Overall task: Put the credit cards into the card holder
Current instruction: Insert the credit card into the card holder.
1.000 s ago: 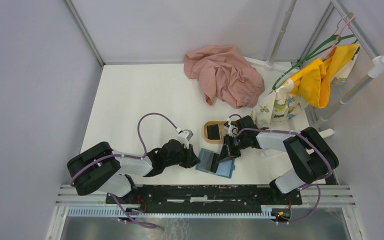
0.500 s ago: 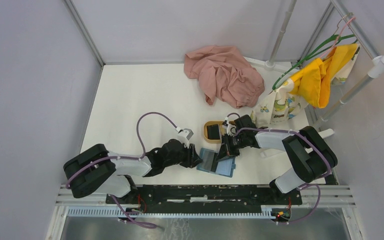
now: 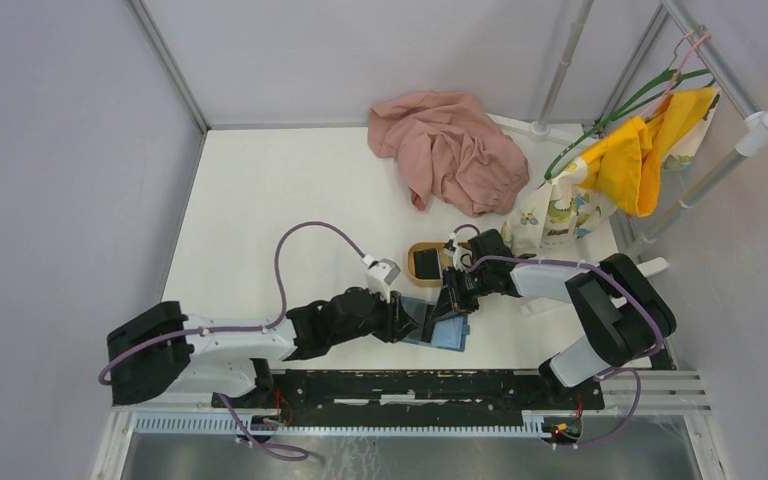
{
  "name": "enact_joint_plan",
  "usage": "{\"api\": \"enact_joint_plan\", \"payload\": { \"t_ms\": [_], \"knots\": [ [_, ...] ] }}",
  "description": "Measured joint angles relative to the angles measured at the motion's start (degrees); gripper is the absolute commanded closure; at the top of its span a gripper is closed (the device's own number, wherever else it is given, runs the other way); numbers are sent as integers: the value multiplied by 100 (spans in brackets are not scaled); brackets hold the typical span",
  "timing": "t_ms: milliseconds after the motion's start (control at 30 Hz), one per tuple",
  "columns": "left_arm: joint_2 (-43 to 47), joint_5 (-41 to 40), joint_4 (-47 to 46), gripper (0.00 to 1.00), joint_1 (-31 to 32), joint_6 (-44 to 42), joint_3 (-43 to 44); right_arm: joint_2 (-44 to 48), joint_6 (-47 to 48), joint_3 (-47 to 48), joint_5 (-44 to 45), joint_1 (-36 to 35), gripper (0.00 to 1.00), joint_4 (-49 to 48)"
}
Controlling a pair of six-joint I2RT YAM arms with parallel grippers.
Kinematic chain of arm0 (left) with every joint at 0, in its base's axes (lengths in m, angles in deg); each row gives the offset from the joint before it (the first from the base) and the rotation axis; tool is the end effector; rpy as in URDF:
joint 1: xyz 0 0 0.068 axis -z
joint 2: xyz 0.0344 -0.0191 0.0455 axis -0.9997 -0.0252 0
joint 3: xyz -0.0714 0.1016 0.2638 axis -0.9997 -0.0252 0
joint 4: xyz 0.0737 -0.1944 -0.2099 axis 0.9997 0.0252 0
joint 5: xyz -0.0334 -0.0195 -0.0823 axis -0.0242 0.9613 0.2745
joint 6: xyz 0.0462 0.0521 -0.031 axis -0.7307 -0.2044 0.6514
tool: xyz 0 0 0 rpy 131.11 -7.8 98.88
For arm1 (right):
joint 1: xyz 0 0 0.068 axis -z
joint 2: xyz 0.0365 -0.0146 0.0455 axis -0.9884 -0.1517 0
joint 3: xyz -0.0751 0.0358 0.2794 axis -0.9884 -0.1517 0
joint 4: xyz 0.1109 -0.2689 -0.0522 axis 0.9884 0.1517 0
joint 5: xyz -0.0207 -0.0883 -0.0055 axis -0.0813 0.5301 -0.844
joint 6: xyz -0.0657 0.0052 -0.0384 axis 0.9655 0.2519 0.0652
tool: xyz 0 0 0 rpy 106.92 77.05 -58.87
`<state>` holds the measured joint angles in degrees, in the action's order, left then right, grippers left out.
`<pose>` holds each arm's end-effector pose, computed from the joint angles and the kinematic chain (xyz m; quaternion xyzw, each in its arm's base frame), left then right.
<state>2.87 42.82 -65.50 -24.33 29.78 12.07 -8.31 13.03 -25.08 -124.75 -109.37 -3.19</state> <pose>0.1229 -0.2429 0.1601 0.1517 0.8316 -0.4024 0.3515 0.2245 0.1686 0.0891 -0.0563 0.9101 0.4101 0.0194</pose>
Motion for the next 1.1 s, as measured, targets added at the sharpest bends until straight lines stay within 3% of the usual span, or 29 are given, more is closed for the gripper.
{"api": "enact_joint_plan", "payload": {
  "t_ms": [233, 467, 833, 1100],
  "knots": [
    [-1716, -649, 330, 81, 1062, 70, 1464, 22, -2, -11, 44, 2, 80, -13],
    [-2881, -1670, 1425, 80, 1547, 212, 2942, 26, -2, -26, 42, 2, 80, -42],
    [-3379, -2356, 2430, 77, 1622, 295, 3322, 46, -9, -85, 39, 9, 80, -142],
    [-3626, -2562, 2640, 62, 1622, 337, 3473, 48, -11, -87, 39, 13, 77, -149]
  ]
}}
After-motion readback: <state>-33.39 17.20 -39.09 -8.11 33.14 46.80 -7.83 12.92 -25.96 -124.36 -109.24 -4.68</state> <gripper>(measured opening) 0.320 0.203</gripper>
